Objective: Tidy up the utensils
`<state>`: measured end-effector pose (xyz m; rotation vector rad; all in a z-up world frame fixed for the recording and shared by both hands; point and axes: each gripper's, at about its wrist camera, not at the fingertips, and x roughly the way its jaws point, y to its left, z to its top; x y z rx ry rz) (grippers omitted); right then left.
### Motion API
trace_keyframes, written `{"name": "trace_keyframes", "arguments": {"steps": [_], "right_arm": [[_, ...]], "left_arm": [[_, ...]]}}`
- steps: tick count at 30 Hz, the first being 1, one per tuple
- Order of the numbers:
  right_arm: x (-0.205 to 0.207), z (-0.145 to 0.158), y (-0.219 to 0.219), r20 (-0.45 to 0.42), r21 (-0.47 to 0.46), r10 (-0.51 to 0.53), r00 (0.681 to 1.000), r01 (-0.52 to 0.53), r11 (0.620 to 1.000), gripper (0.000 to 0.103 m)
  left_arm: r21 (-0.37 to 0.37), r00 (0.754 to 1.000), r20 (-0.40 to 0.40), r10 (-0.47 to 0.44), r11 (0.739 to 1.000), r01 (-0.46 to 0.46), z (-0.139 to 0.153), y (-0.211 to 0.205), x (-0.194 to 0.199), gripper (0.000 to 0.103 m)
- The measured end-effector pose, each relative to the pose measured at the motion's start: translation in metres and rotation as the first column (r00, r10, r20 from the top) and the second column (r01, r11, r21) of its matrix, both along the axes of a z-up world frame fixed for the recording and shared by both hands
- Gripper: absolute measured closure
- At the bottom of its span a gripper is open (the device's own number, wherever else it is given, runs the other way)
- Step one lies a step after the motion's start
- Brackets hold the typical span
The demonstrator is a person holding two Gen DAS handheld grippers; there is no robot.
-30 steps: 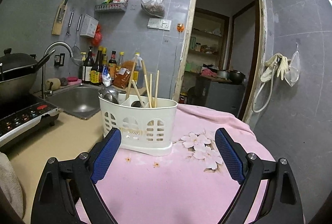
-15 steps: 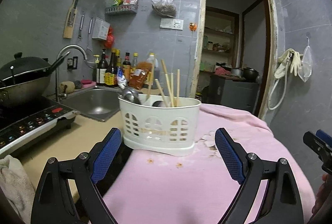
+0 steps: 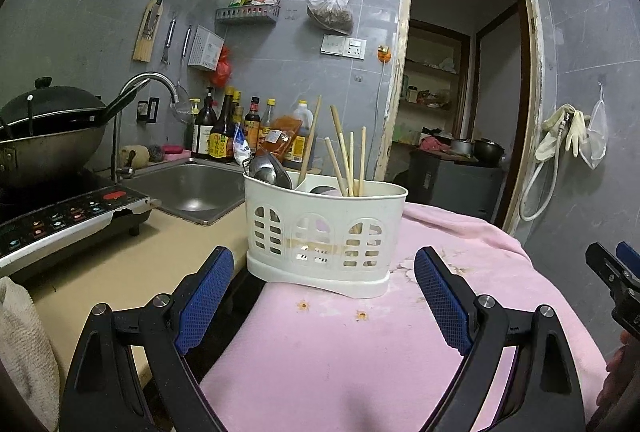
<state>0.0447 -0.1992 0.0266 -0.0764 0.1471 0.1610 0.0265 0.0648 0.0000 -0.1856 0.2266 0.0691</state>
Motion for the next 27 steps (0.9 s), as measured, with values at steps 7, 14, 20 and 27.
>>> {"name": "trace_keyframes", "arguments": {"steps": [7,14,20,27], "right_arm": [[-0.002,0.001,-0.002,-0.001,0.010,-0.008,1.000,0.008,1.000,0.000],[-0.002,0.000,-0.001,-0.002,0.011,-0.008,1.000,0.008,1.000,0.000],[-0.002,0.000,-0.001,-0.002,0.011,-0.007,1.000,0.007,1.000,0.000],[-0.002,-0.001,-0.001,-0.002,0.011,-0.008,1.000,0.008,1.000,0.000]], "left_arm": [[0.028,1.000,0.000,-0.005,1.000,0.005,0.001,-0.006,-0.004,0.014],[0.039,1.000,-0.001,-0.009,0.999,0.009,0.000,-0.009,-0.003,0.014],[0.049,1.000,0.003,-0.007,0.999,0.007,0.000,-0.011,-0.003,0.014],[0.062,1.000,0.009,-0.009,0.998,0.008,0.000,-0.013,-0.004,0.014]]}}
